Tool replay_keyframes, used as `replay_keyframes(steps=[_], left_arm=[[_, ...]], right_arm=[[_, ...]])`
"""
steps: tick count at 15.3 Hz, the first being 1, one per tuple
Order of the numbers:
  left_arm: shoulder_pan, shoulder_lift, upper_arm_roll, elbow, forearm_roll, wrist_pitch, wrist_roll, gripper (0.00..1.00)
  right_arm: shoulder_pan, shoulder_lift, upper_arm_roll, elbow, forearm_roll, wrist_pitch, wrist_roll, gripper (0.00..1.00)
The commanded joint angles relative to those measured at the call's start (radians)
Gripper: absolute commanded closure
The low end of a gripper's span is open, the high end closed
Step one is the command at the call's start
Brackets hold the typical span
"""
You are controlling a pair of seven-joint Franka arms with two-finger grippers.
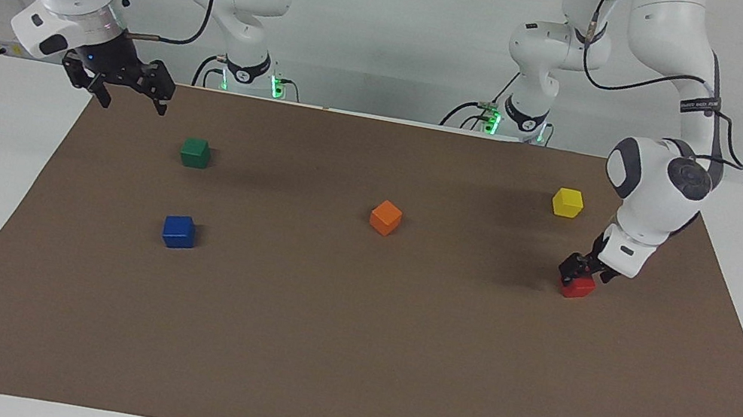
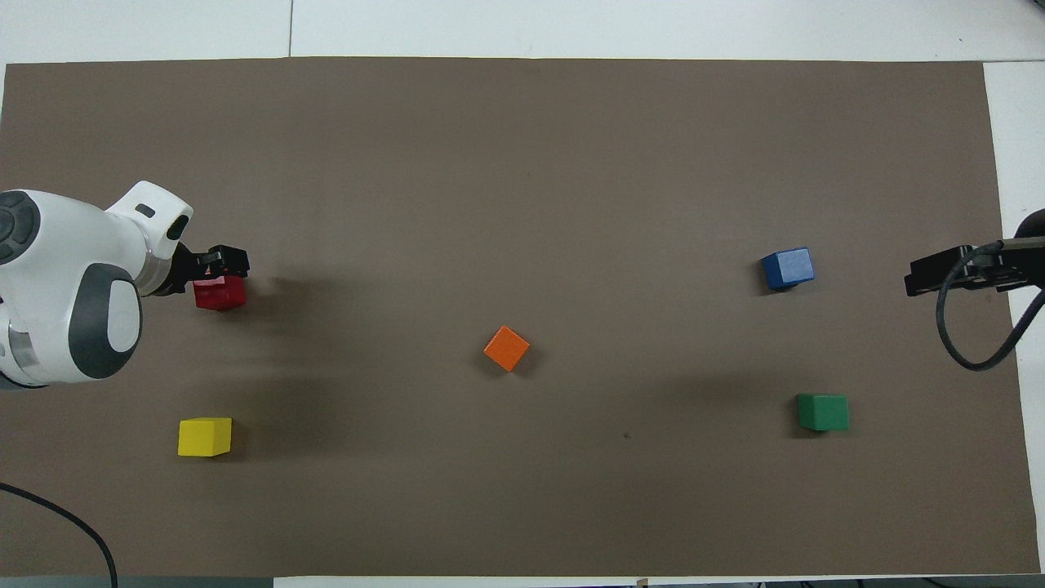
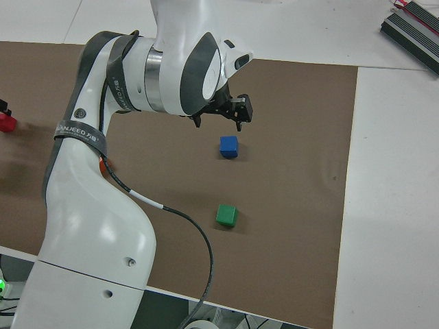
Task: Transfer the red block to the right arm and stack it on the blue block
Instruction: 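Lower the left gripper onto the red cube and close it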
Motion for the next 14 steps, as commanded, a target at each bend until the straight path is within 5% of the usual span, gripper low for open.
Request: replay_keyframes(steps=[1, 8, 12, 13, 14], left_arm=[[-0.006, 0.035, 0.007, -0.011, 0.017, 0.042, -0.008, 0.00], [-0.003, 0.046, 0.007, -0.013, 0.017, 0.040, -0.008, 0.01], [-0.003, 0.048, 0.009, -0.022, 0.017, 0.044, -0.008, 0.40], [-0.001, 0.048, 0.009, -0.022, 0.017, 0.044, -0.008, 0.56], [-0.001, 0.048, 0.009, -0.022, 0.017, 0.042, -0.008, 0.81]], right_arm=[[0.003, -0.032, 0.000, -0.042, -0.002, 0.029, -0.012, 0.00], [0.003, -0.032, 0.000, -0.042, -0.002, 0.028, -0.013, 0.00], [0.003, -0.034, 0.000, -0.042, -0.002, 0.028, -0.012, 0.00], [0.003, -0.032, 0.000, -0.042, -0.002, 0.026, -0.012, 0.00], [0.003, -0.032, 0.000, -0.042, -0.002, 0.026, -0.012, 0.00]])
